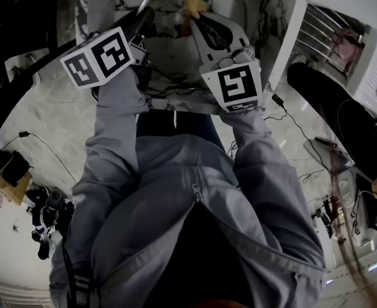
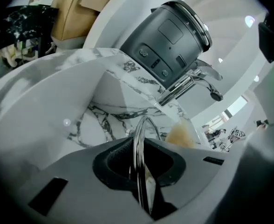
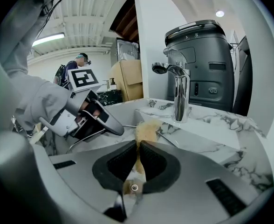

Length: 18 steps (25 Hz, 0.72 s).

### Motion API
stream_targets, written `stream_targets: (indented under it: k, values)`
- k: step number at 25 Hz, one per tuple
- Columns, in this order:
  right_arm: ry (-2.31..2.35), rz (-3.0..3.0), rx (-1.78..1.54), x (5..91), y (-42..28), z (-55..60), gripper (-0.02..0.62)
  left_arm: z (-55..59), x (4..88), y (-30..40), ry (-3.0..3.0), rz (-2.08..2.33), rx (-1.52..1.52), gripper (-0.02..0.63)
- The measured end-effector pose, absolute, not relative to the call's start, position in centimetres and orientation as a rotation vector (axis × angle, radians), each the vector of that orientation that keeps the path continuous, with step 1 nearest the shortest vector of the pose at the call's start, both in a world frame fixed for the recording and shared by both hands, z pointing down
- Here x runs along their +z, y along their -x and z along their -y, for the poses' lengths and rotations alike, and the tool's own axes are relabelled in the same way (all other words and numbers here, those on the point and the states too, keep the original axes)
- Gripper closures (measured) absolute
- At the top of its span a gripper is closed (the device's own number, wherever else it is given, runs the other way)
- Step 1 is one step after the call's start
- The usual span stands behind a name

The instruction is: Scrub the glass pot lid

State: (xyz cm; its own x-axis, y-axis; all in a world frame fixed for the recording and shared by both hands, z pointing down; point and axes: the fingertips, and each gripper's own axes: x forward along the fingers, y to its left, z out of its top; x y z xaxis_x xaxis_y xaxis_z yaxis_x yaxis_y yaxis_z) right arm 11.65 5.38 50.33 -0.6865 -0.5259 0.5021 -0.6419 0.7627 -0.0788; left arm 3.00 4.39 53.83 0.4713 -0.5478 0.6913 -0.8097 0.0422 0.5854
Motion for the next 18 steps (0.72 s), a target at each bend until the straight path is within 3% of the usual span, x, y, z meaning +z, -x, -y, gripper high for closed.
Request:
stream_targets:
  k: [12,18]
  values:
    - [-0.939,2.503,0.337,48.3,-13.1,-5.3,0.552,-2.7,47.9,-6.9,-1.97,1.21,0.524,0.538]
    - [-0.926,2.461,0.115,46.8,-12.4,-4.9,0.552,-4.4,46.5,-5.5,-1.977,1.218,0.555,0.538]
